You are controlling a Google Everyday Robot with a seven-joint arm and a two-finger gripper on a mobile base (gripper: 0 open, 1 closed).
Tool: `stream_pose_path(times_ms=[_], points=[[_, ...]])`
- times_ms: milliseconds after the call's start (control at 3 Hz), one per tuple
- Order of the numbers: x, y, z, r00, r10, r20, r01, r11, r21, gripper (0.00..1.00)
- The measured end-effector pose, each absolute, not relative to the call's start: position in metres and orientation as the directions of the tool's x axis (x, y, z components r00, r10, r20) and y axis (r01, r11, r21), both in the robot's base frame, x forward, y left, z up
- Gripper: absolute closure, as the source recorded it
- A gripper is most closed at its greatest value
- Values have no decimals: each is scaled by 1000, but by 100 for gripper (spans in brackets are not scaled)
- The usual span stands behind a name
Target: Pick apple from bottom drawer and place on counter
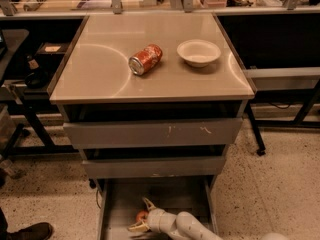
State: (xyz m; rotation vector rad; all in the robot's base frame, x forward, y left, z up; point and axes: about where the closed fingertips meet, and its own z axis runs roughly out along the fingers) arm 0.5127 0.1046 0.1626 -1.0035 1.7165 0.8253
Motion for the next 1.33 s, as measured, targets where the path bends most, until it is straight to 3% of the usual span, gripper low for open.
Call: stream_pose_path(times_ms=[1000, 1333], points=[[513, 105, 163, -213, -256, -943, -896, 435, 84, 88], [512, 105, 163, -214, -254, -943, -896, 436, 86, 100]])
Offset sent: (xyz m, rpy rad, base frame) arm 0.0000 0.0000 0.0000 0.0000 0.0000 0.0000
